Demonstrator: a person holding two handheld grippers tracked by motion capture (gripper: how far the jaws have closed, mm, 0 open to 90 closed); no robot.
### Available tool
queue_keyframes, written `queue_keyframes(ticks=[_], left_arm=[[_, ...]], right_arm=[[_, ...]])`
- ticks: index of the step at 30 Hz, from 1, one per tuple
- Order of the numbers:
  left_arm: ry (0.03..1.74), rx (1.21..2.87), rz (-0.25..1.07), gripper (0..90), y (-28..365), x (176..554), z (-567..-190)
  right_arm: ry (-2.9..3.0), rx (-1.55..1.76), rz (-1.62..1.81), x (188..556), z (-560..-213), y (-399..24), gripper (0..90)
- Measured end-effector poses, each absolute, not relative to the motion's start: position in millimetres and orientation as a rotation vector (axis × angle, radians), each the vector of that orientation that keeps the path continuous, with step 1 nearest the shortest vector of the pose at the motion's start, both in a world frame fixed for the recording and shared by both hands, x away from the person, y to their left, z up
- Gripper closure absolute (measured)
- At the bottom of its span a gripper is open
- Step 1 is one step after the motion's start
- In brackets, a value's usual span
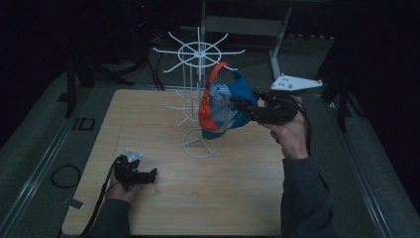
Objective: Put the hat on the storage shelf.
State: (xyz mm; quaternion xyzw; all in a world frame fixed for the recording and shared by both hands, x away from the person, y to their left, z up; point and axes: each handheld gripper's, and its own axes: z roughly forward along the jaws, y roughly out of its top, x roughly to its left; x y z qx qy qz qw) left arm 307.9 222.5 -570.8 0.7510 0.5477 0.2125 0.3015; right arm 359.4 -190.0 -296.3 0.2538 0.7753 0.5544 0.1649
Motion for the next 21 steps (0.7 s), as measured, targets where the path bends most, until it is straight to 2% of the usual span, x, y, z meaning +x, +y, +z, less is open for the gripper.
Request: queue_keyframes(ticks=[6, 21], left_arm=[[1.452, 1.994, 0.563, 0.2, 222.6, 307.9, -570.7], [1.452, 1.993, 0.563, 0.2, 222.5, 308.0, -570.7]], right_arm=[[2.217, 0.763, 1.505, 360.1, -303.2, -191.5, 30.1], [2.229, 0.829, 1.444, 361.4, -315.8, -197.5, 26.9]])
